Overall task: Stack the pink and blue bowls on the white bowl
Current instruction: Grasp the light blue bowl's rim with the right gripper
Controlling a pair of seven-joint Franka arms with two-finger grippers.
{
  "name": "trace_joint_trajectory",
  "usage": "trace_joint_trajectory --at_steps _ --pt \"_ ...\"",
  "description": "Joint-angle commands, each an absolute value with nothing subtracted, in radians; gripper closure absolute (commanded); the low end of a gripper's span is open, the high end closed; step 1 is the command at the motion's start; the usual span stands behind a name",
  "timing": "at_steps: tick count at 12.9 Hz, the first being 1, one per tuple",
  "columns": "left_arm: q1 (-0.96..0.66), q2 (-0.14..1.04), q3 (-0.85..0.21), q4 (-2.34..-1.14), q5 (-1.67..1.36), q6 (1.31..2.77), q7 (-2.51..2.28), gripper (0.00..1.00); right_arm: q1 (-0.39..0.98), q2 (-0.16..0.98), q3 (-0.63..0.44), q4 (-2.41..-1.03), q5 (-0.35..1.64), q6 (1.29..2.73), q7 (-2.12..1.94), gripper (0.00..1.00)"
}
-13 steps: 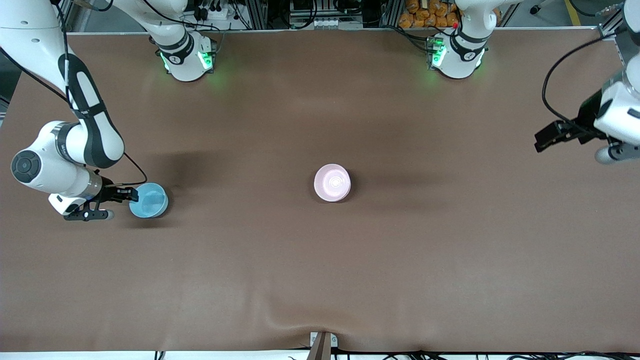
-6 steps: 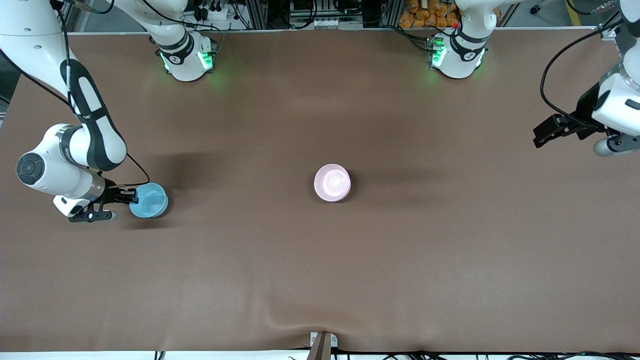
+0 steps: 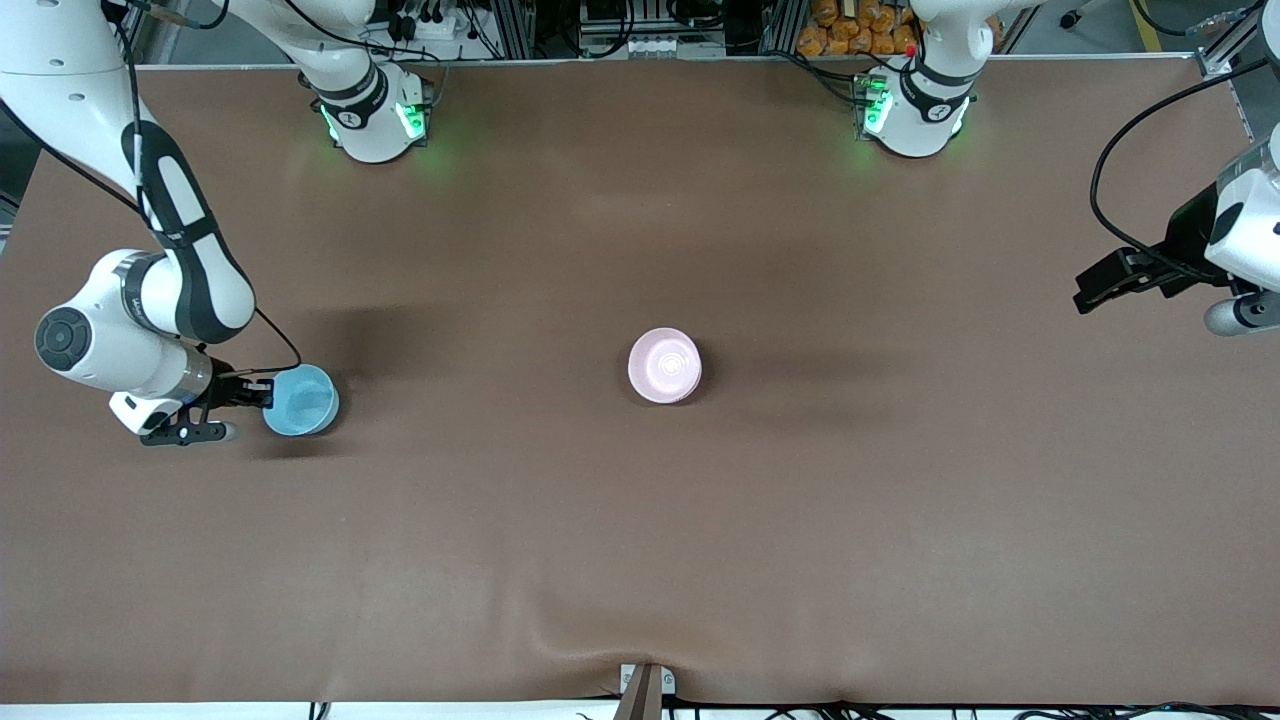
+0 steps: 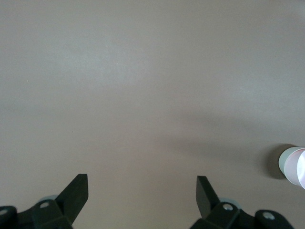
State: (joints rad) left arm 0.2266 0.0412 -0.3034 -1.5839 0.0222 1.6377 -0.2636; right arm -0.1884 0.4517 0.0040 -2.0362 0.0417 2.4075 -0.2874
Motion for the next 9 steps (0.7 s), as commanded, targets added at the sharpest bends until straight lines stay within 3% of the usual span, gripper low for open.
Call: trace_joint_trajectory --at_steps 1,4,6,9 --pt "0.219 0.046 -0.325 -1.555 0.012 1.612 -0.252 0.00 -0.202 0.442 0.023 -2.007 0.061 2.340 -0.311 1.00" --pt "0.218 0.043 -0.360 -1.528 0.011 1.612 -0.256 0.00 -0.175 0.393 0.028 -1.931 0.224 2.133 -0.301 1.00" --pt "0.215 0.048 -0.360 -1.526 0.012 1.612 -0.252 0.00 -0.146 0.365 0.029 -1.931 0.241 2.109 -0.215 1.00" --pt "0.215 0.048 -0.362 -1.534 0.011 1.611 -0.264 0.00 0.009 0.301 0.029 -1.933 0.241 2.072 0.114 1.00"
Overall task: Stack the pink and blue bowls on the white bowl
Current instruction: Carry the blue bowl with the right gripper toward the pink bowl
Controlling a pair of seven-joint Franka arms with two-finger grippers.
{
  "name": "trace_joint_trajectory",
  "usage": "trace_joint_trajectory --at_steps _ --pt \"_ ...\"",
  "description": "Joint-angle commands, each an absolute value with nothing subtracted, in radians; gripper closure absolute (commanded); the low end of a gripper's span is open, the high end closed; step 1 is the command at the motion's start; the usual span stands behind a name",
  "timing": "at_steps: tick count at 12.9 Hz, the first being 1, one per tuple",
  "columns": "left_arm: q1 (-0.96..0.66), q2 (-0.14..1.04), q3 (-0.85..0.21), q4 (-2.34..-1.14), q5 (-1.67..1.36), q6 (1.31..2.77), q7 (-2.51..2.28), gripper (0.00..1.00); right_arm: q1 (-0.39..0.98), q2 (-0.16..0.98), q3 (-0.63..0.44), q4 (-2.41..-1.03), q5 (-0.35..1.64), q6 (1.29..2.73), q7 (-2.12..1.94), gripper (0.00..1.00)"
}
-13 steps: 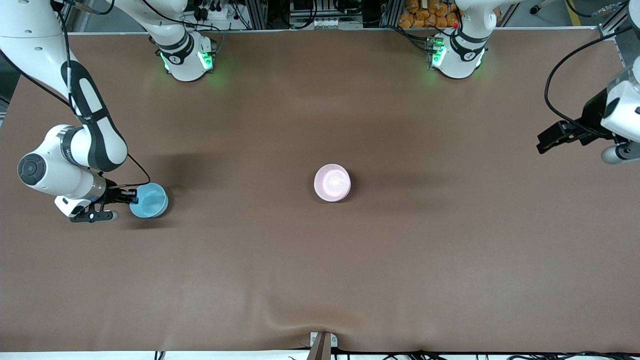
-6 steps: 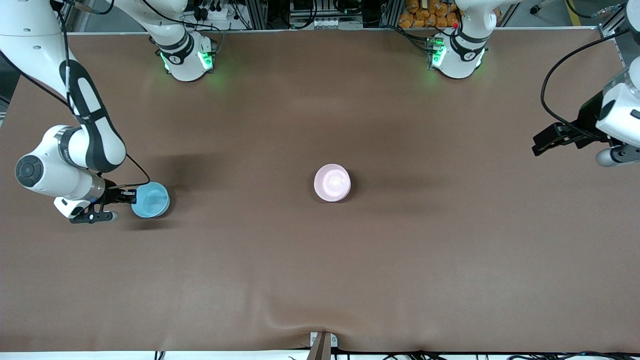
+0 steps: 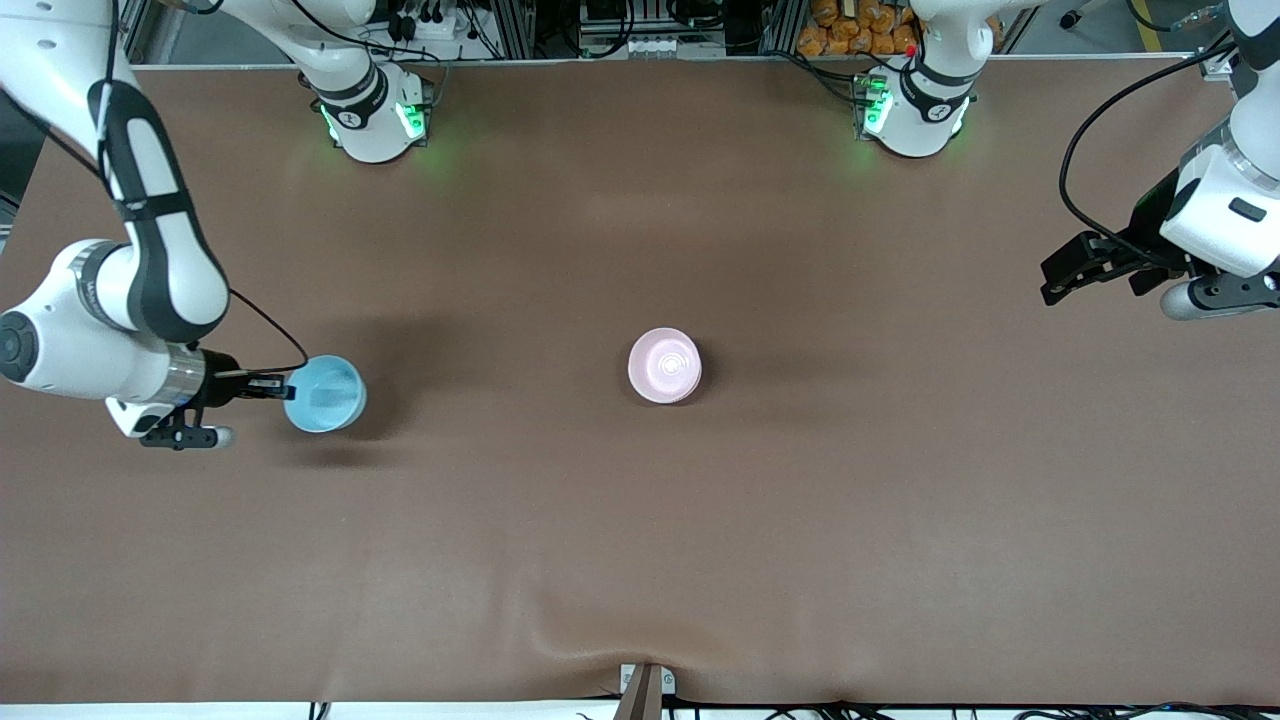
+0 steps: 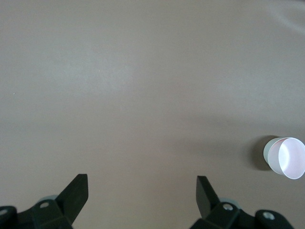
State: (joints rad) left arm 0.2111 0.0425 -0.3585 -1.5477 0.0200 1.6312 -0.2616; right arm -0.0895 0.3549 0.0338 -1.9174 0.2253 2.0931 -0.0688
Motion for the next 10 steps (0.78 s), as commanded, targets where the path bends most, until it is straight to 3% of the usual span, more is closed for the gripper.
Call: trace_joint_trajectory --at_steps 1,10 --pt "0.218 0.048 -0.362 -1.534 0.009 1.602 -0.267 0.00 0.070 0.282 0.029 -1.931 0.241 2.071 0.235 1.00" --pt "0.230 0.049 -0.359 -1.537 0.018 1.592 -0.253 0.00 0.475 0.317 0.029 -1.878 0.348 2.164 0.920 1.00"
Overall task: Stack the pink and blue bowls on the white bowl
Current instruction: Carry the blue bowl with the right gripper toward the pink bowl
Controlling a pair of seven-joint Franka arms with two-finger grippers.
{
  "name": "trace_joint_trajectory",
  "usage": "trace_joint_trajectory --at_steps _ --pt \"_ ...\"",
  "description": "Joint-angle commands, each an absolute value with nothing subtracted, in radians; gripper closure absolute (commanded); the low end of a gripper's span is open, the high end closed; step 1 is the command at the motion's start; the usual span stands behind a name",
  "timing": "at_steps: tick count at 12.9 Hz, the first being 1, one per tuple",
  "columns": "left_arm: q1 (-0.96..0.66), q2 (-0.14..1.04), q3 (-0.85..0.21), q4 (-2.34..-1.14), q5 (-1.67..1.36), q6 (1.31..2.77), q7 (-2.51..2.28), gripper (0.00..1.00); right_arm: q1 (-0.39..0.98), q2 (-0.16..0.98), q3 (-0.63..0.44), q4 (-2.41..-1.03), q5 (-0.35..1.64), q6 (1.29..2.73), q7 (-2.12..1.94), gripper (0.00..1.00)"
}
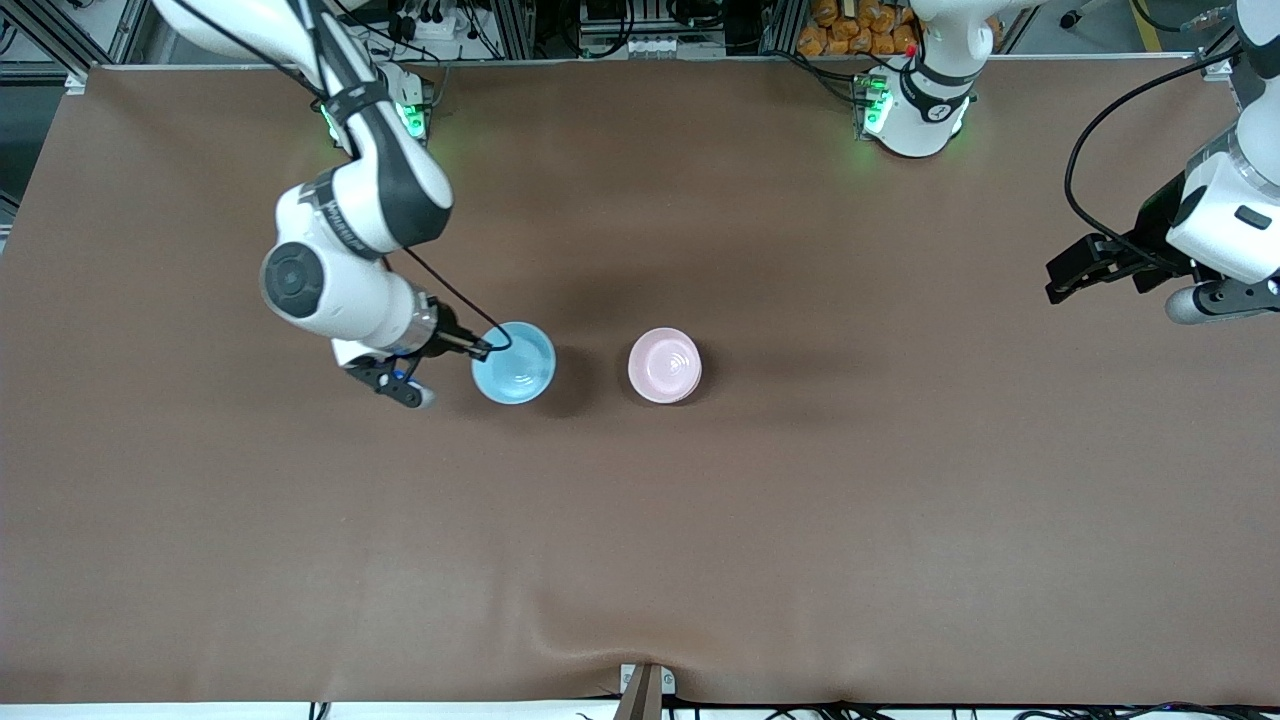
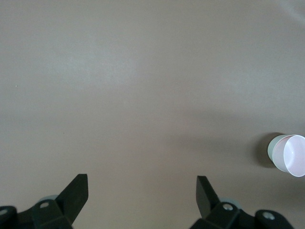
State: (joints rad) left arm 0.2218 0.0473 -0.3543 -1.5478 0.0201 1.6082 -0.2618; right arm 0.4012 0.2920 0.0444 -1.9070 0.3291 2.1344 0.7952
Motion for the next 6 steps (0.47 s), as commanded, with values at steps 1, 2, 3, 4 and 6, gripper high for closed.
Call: trace_joint_trajectory --at_steps 1,2,3,4,6 --pt "0.230 0.049 -0.356 -1.537 0.018 1.592 -0.253 0.00 0.512 0.352 0.029 -1.855 0.350 2.196 0.998 1.00" --pt "0.232 0.049 -0.351 -1.537 0.020 1.592 -0.252 0.00 0.547 0.401 0.029 -1.818 0.348 2.224 1.081 1.00" --pt "0.232 0.049 -0.351 -1.537 0.018 1.592 -0.252 0.00 0.584 0.461 0.028 -1.760 0.347 2.236 1.162 1.00" --pt "0.232 0.049 -0.350 -1.537 0.018 1.592 -0.252 0.00 0.601 0.510 0.028 -1.700 0.348 2.237 1.227 1.00" --pt "0.232 0.049 -0.350 -1.537 0.018 1.592 -0.252 0.00 0.639 0.561 0.028 -1.641 0.345 2.238 1.284 1.00"
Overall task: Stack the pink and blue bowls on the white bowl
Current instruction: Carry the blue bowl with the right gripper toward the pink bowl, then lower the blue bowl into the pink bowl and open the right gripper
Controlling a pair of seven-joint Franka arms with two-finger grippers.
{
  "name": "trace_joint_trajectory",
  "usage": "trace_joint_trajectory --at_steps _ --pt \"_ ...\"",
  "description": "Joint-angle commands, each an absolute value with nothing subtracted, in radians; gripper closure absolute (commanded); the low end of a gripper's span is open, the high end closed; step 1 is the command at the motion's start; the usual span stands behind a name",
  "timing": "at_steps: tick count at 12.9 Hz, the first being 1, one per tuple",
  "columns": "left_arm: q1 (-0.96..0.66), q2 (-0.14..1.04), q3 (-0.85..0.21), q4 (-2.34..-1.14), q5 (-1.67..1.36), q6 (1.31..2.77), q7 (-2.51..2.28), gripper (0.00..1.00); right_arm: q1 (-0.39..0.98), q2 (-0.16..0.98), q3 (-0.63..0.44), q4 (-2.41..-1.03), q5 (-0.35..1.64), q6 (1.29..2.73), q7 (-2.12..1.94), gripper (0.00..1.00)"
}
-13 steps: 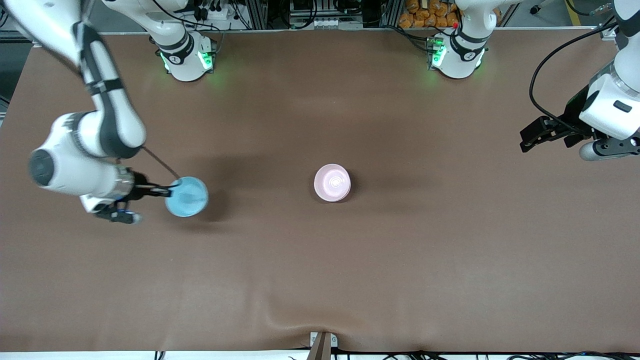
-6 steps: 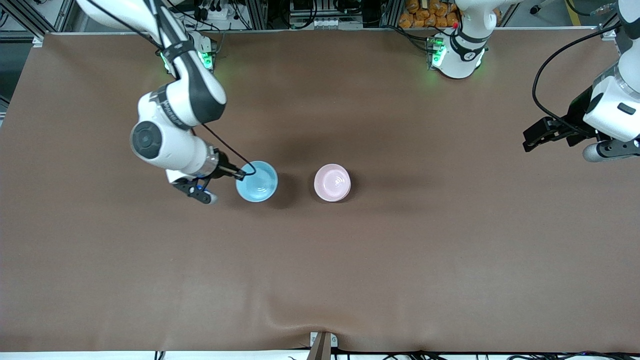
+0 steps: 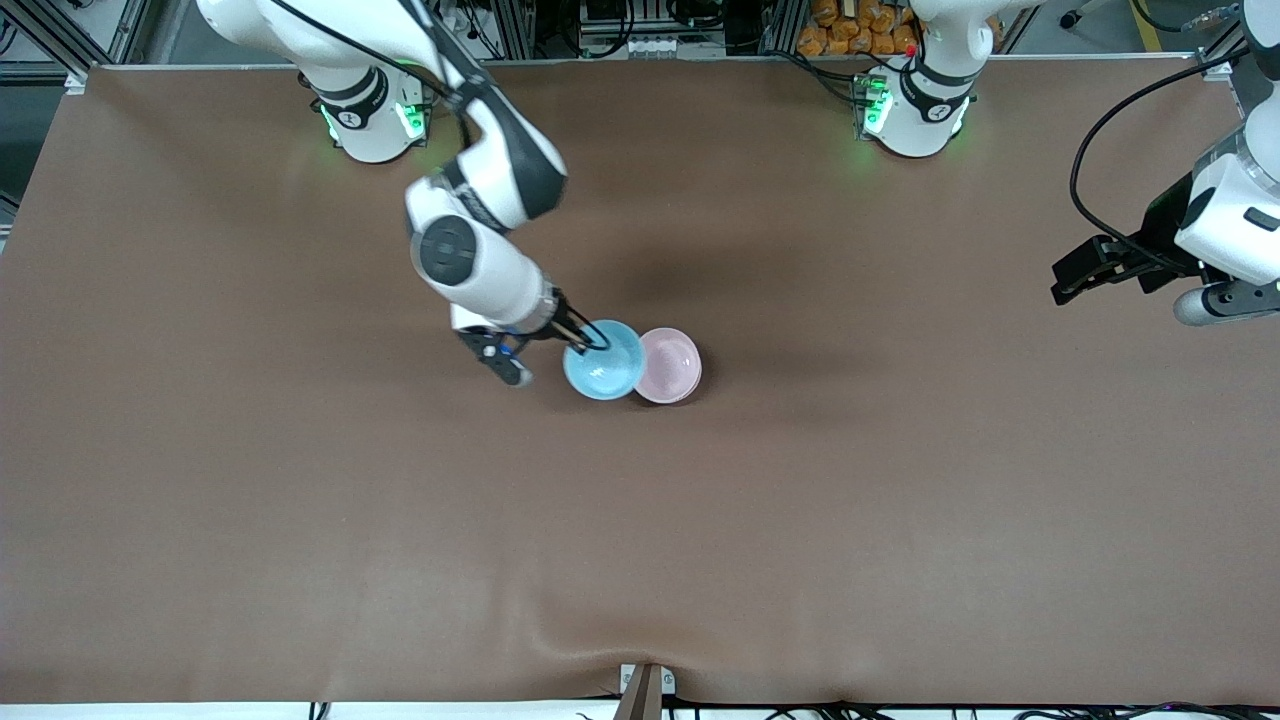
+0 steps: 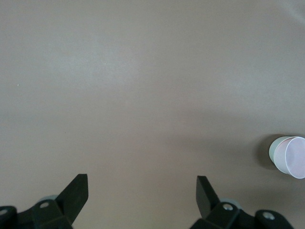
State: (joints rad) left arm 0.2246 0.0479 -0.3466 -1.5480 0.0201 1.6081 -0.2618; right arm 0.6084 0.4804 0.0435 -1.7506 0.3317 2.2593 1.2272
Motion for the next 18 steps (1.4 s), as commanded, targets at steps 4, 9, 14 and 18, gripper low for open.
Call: trace_joint_trajectory --at_steps 4,9,14,18 --pt "0.244 0.049 -0.350 -1.537 0.018 1.592 -0.250 0.00 0.655 0.566 0.028 -1.640 0.350 2.246 1.295 1.00" --pt "0.244 0.049 -0.350 -1.537 0.018 1.592 -0.250 0.00 0.713 0.587 0.028 -1.641 0.347 2.305 1.364 1.00" --pt "0.244 0.049 -0.350 -1.537 0.020 1.592 -0.252 0.00 0.739 0.615 0.026 -1.643 0.344 2.347 1.376 1.00" --pt "0.244 0.049 -0.350 -1.539 0.020 1.592 -0.250 0.00 0.736 0.634 0.025 -1.641 0.336 2.349 1.376 1.00"
